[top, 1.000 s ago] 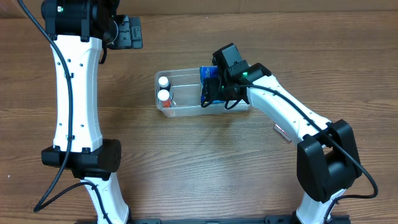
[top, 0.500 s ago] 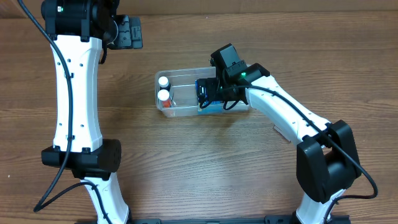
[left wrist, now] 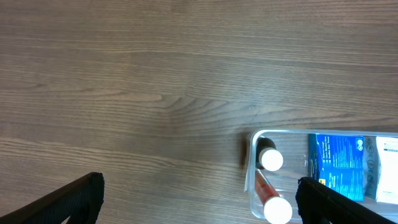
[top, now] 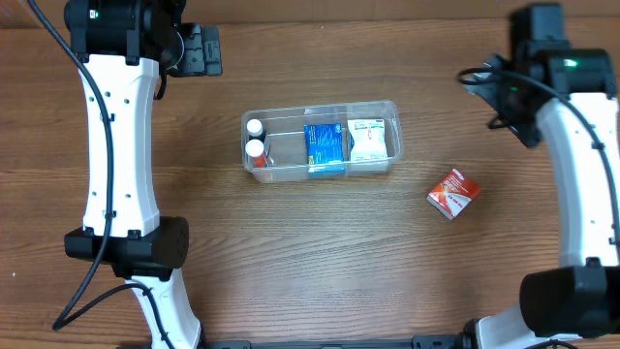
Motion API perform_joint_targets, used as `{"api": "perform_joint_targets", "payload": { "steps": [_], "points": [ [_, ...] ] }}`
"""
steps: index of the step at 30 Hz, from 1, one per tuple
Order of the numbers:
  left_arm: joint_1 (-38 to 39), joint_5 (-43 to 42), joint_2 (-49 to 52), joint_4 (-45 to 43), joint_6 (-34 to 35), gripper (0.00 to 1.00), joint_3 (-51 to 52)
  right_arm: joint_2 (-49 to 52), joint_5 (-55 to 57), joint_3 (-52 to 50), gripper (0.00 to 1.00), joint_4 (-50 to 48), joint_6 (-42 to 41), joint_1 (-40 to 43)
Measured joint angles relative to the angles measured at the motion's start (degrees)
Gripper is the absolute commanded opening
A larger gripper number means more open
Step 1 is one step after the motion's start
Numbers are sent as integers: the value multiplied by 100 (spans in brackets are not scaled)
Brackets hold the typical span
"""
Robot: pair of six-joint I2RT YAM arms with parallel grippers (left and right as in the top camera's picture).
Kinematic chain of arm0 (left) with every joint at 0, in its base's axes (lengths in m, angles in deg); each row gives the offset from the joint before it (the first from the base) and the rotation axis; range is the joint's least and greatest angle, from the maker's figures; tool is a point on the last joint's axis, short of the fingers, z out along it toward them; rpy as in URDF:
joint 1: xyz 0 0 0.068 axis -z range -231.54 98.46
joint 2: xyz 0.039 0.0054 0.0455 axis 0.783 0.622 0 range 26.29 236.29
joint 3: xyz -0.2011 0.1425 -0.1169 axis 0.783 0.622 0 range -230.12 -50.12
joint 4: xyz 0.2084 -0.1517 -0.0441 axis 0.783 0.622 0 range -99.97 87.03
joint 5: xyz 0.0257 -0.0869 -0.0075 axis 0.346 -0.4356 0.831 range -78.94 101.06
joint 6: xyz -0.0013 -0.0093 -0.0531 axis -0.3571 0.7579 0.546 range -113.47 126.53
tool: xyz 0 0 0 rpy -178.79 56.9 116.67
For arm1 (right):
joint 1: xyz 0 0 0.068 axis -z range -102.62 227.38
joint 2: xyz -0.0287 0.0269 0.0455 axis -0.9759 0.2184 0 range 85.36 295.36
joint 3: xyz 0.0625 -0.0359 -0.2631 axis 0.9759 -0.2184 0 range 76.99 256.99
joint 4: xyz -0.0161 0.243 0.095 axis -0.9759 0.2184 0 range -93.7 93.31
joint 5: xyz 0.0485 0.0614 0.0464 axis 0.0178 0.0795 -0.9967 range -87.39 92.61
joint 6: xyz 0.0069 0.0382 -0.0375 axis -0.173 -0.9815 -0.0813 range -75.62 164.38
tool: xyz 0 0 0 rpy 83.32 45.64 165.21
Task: Pack container
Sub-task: 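Move the right gripper to the red-and-white box and grasp it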
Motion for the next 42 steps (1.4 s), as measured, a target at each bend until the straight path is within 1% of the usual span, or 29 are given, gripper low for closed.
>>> {"api": "perform_joint_targets", "payload": {
  "steps": [4, 8, 13, 17, 23, 39, 42],
  "points": [
    [0, -2, 0, -13, -2, 100, 0, 39, -319, -1062, 100, -219, -133, 479],
    [0, -2, 0, -17, -2, 100, 0, 68, -514, -2120, 100, -726, -133, 431],
    [0, 0, 0, -15, 0, 100, 0, 74, -859, -3082, 100, -1438, -92, 299],
    [0, 0, 0, -17, 0, 100, 0, 140, -953, -3250, 100, -1655, -17, 190],
    [0, 0, 0, -15, 0, 100, 0, 656, -979, -3329, 100, -1853, 46, -133],
    [0, 0, 0, -15, 0, 100, 0, 1064, -960, -3333, 100, -2100, 50, -127],
    [0, 0, 0, -15, 0, 100, 0, 1152, -1023, -3320, 95, -2194, 66, -122]
  ]
}}
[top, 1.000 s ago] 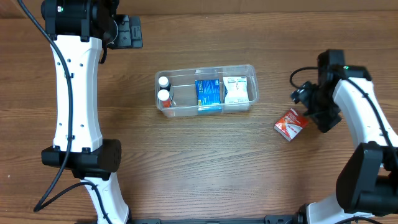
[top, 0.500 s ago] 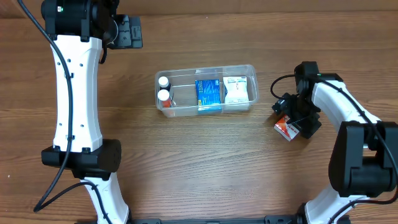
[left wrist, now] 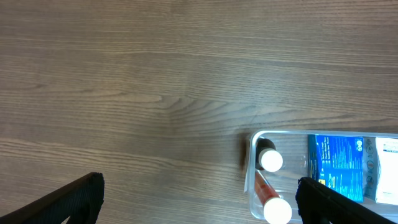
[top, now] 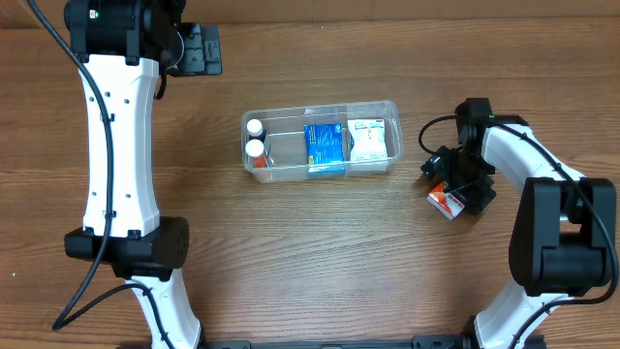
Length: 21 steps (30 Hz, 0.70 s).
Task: Pack container
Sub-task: 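Move the right gripper to the red-and-white box and grasp it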
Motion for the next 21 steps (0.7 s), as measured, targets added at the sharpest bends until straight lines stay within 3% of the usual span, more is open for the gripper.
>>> {"api": "perform_joint_targets", "payload": {
  "steps": [4, 10, 12, 21],
  "points": [
    [0, 0, 0, 0, 0, 100, 0, 7, -24, 0, 80, -48, 4, 0],
    [0, 0, 0, 0, 0, 100, 0, 7, -46, 0, 74, -63, 24, 0],
    [0, 0, 0, 0, 0, 100, 0, 7, -42, 11, 63, -15, 33, 0],
    [0, 0, 0, -2, 0, 100, 0, -61, -37, 603, 62, 199, 507, -11]
  ]
}}
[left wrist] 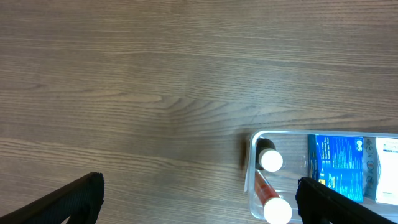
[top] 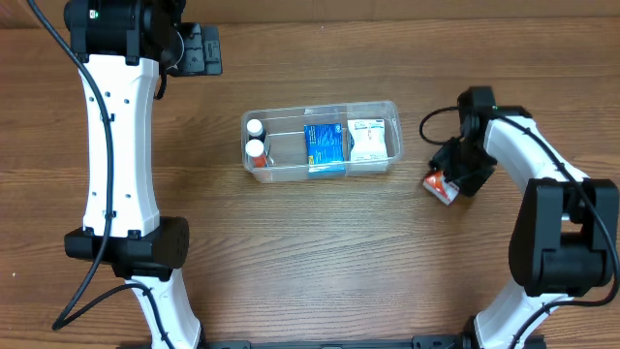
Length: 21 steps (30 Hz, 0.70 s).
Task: Pack container
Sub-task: 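Move the right gripper to the red-and-white box and grasp it, then place the red box into the container beside the white box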
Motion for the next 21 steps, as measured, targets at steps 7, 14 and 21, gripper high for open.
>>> {"api": "perform_joint_targets", "payload": {
  "steps": [7, 14, 21],
  "points": [
    [0, 0, 0, 2, 0, 100, 0, -664, 44, 1814, 68, 295, 1421, -734],
    [0, 0, 0, 17, 0, 100, 0, -765, 33, 2288, 70, 83, 2527, -1838],
    [0, 0, 0, 26, 2, 100, 0, -214, 37, 2288, 71, -44, 2774, -2131]
  ]
}}
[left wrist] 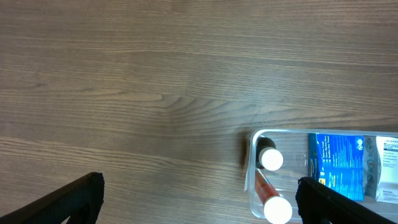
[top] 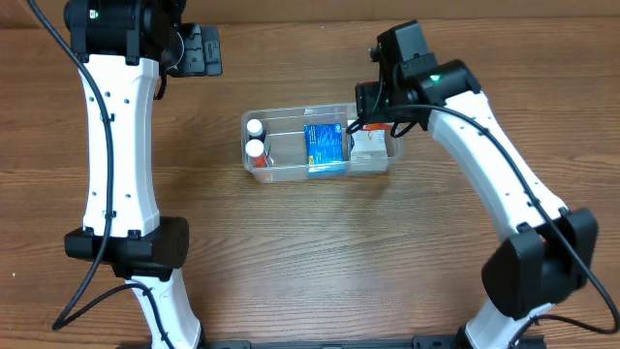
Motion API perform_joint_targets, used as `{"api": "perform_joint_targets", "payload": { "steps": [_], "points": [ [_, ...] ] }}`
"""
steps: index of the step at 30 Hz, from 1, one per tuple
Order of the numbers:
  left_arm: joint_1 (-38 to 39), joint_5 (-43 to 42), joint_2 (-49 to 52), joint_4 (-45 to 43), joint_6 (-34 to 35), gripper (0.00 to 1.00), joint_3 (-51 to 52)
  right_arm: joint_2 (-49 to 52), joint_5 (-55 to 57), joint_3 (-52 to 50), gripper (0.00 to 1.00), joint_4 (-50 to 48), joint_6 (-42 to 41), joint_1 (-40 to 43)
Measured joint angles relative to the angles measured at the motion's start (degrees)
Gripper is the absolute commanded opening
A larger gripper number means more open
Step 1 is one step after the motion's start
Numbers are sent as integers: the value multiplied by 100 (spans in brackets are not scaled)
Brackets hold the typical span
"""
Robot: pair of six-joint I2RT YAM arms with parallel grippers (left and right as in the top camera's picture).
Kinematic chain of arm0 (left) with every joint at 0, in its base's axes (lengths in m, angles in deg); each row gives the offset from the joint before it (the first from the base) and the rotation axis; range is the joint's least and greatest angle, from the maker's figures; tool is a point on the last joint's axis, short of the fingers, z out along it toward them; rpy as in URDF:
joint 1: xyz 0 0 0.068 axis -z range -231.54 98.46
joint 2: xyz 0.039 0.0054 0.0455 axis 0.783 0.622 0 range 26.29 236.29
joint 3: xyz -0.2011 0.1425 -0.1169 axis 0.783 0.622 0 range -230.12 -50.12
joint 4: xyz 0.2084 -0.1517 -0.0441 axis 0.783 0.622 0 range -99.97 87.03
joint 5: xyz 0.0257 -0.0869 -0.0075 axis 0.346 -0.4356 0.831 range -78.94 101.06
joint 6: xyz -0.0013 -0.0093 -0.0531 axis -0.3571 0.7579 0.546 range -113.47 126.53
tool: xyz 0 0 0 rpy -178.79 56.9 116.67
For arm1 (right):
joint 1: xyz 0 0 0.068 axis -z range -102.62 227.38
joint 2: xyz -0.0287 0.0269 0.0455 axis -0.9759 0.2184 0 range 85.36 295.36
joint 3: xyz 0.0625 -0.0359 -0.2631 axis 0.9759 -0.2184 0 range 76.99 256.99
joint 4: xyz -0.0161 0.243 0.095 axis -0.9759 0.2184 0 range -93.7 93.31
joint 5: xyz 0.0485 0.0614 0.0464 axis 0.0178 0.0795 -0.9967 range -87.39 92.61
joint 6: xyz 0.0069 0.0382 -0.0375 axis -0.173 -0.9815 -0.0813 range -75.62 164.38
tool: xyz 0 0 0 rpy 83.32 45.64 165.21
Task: Pack container
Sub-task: 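Place the red box into the container beside the white box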
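Note:
A clear plastic container (top: 291, 174) lies mid-table, its left end also in the left wrist view (left wrist: 251, 180). Inside are two white-capped bottles (top: 255, 138), a blue packet (top: 325, 147) and a white packet (top: 368, 147). My right gripper (top: 374, 116) hovers over the container's right end, shut on a small red box (top: 379, 127) that mostly hides under it. My left gripper (top: 199, 48) stays at the far left of the table, open (left wrist: 199, 208), holding nothing, left of the container.
Bare wooden table surrounds the container. My left arm's white links run down the left side (top: 116, 145). The right arm (top: 494, 165) reaches diagonally from the front right across the table's right half.
My right gripper, with the red box, has gone from the table right of the container to above the container's right end. The left gripper has not moved.
At first my right gripper was up at the back right and the red box lay on the table right of the container. Then the gripper was down at the box, then had it slightly shifted leftward. Now the box is over the container.

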Motion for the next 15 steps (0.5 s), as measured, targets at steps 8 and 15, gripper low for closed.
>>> {"api": "perform_joint_targets", "payload": {
  "steps": [8, 15],
  "points": [
    [0, 0, 0, 0, 0, 100, 0, 645, -155, 0, 71, 31, 26, -2],
    [0, 0, 0, 0, 0, 100, 0, 732, -251, 0, 82, 321, 24, 0]
  ]
}}
